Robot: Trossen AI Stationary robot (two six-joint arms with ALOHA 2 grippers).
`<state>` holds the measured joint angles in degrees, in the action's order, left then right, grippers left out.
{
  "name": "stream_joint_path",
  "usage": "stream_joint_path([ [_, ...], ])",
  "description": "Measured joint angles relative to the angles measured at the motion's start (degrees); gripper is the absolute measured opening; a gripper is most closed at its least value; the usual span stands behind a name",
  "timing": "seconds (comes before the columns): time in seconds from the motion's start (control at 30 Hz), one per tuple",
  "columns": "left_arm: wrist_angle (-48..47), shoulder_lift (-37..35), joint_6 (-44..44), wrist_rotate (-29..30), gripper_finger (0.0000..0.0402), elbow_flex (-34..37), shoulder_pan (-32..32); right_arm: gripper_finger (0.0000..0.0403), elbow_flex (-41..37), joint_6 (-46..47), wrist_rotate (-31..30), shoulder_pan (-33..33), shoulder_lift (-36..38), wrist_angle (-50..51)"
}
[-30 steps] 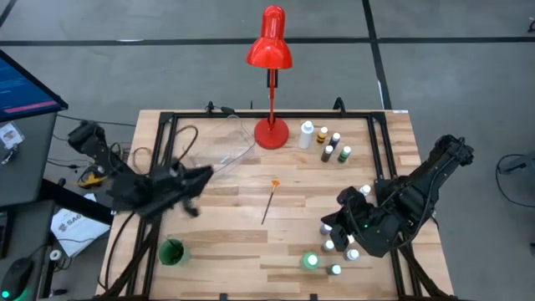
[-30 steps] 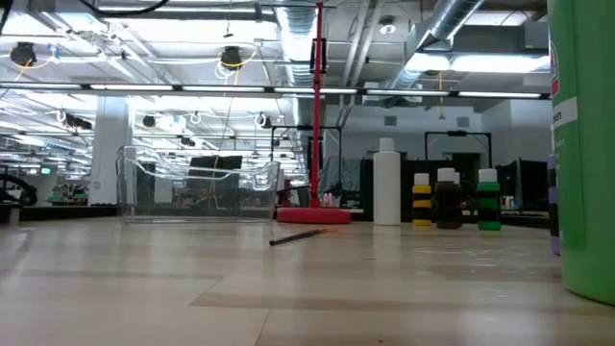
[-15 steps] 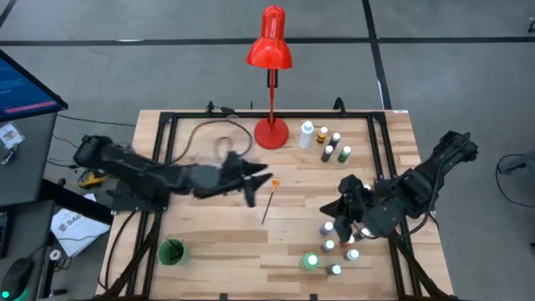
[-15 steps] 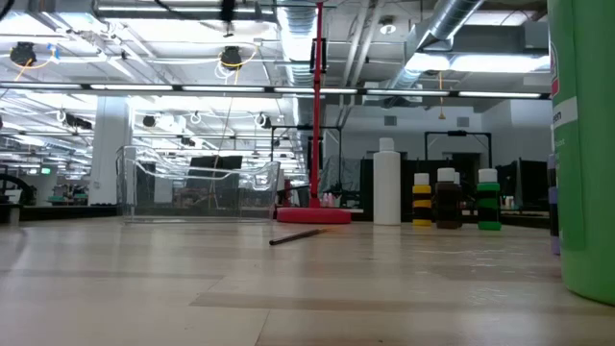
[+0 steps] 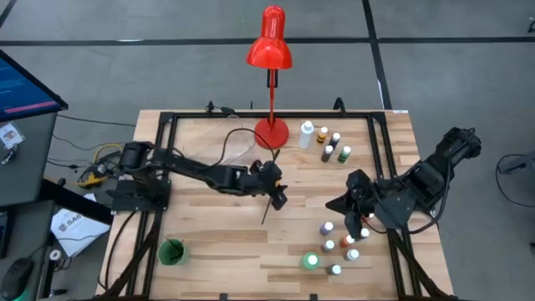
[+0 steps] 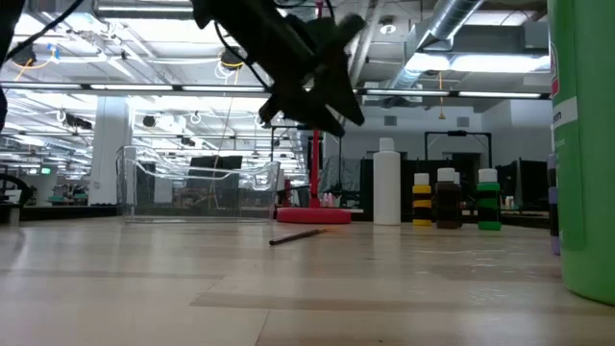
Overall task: Pick & Place Paint Supplies
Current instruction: Put the black paintbrush into the green cup
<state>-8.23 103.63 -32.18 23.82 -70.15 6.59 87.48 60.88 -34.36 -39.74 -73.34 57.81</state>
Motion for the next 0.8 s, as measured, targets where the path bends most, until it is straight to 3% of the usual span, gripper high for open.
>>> stream_joint_path([
  [0.17, -1.42, 4.09, -5.68, -0.41, 0.0173, -0.77, -1.65, 0.0, 0.0, -0.73, 0.02, 0.01, 0.0, 0.39],
  [0.37, -1.34, 7.77, -6.23, 0.22, 0.0173, -0.77, -3.52, 0.0, 0.0, -1.06, 0.02, -0.01, 0.0, 0.42],
  [0.8, -6.3, 9.45, -9.27, 2.26, 0.0173, -0.75, -4.03, 0.0, -0.02, -1.51, 0.4, 0.0, 0.0, 0.64],
])
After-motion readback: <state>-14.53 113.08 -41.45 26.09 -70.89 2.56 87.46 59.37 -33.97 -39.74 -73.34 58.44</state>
